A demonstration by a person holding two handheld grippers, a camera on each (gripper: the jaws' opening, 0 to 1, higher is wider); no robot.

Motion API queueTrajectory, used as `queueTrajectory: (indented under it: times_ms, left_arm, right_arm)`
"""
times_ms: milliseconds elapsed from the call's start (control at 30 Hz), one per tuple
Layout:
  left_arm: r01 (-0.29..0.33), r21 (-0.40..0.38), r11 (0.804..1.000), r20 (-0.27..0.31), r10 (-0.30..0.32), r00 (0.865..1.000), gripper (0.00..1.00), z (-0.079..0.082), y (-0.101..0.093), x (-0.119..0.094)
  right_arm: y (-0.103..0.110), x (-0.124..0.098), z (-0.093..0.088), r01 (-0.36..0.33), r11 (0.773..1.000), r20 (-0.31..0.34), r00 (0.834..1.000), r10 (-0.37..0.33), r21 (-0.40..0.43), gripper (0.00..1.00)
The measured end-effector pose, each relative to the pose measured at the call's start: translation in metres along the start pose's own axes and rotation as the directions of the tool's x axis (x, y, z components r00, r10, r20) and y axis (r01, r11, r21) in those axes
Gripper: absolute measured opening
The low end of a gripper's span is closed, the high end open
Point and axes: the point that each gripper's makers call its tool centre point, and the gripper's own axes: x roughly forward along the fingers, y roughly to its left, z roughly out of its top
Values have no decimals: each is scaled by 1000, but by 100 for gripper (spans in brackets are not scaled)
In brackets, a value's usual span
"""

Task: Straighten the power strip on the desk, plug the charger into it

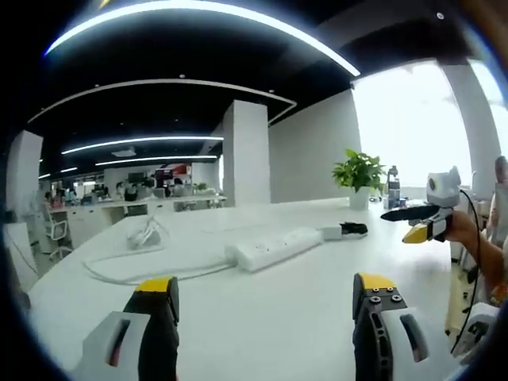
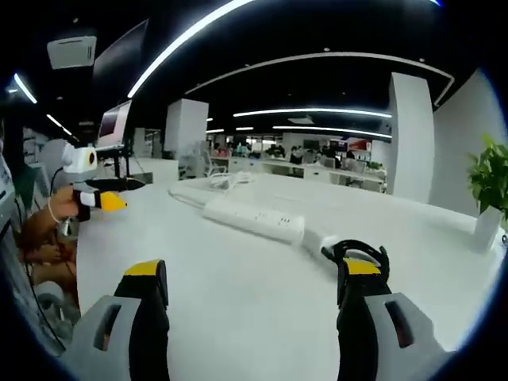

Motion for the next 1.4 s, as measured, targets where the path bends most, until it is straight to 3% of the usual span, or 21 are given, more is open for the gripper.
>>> queueTrajectory:
  times_ms: [633,1033,1233,1400]
  left_arm:
    - [44,44,998,-22,-43,999,92,14,4,37]
    - [24,38,999,-18,-24,1000,92,27,17,77]
    - [43,65,997,-25,-42,999,91,31,11,95]
    - [57,80,995,-57,-52,997,91,25,9,109]
  right_arm:
    - [-18,41,22,-33,997,-7,999,32,-67,86]
    - [-15,87,31,-65,994,-20,998,63,-82,82]
    - [-8,106,24,-107,989,-64,993,101,-99,82]
    - [-8,118,13,-126,986,-112,987,115,-105,81]
